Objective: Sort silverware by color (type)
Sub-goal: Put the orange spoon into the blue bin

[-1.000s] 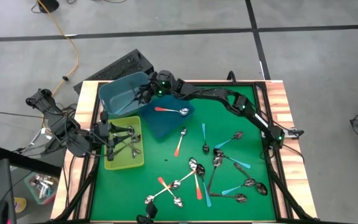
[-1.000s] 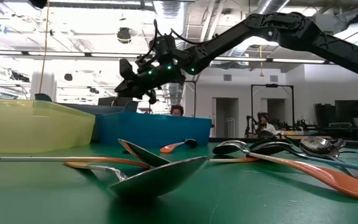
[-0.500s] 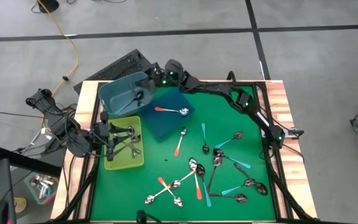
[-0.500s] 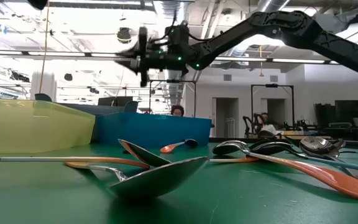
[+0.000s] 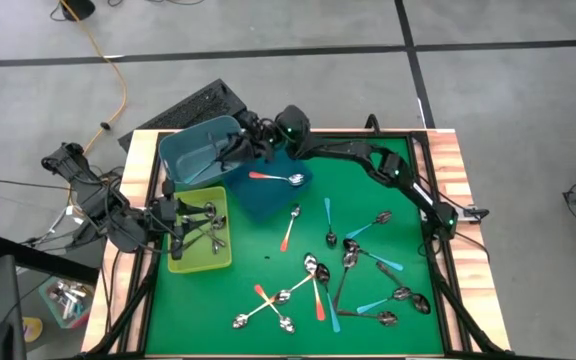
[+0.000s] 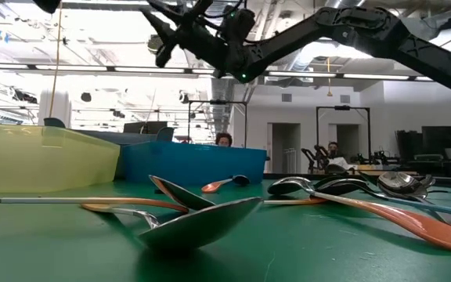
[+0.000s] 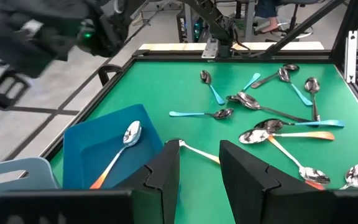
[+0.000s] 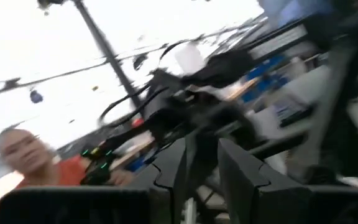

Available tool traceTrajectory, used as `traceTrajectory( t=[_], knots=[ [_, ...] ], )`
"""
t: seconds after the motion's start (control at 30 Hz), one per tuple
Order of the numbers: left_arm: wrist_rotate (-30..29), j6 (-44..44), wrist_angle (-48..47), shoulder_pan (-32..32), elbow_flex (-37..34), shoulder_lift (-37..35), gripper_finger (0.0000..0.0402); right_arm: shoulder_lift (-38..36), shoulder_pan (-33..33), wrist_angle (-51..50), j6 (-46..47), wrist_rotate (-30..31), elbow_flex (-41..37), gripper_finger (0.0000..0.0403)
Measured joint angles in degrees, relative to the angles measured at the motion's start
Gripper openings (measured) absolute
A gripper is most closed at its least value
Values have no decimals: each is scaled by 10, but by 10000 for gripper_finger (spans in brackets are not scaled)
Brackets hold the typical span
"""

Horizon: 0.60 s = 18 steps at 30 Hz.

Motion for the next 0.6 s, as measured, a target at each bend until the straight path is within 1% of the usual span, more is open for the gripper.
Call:
traceTrajectory(
  t=[0.2,0.37,0.6],
  knots=[
    [0,0,-4,0,0,0,101,1,26,26,12,-18,0,108],
    [0,0,-7,0,0,0,101,1,51,22,10,-22,0,108],
    [0,0,-9,0,0,0,101,1,76,10,9,-56,0,108]
  ],
)
